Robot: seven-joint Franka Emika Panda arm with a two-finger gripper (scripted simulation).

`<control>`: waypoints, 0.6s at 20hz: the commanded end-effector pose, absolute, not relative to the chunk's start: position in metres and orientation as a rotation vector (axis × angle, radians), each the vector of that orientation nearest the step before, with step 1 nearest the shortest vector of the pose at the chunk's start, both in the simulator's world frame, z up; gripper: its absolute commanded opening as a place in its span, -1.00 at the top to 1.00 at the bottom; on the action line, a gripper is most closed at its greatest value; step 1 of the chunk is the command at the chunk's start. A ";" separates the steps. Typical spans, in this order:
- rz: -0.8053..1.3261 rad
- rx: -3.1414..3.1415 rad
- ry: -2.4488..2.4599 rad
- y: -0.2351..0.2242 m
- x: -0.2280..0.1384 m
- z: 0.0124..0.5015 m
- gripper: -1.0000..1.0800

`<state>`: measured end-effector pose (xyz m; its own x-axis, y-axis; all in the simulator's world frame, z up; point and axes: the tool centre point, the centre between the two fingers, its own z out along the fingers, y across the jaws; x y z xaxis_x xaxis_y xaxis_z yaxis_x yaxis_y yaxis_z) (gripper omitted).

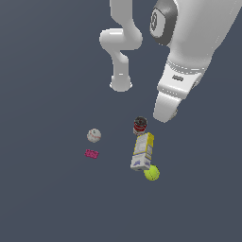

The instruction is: Pick up a designated object from a clutter of objects.

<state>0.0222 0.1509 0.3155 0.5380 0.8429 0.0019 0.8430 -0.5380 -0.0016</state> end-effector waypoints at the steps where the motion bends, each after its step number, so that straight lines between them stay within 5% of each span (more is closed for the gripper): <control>1: -0.001 -2.753 -1.509 0.146 0.027 0.335 1.00; 12: 0.000 -2.756 -1.508 0.137 0.041 0.375 1.00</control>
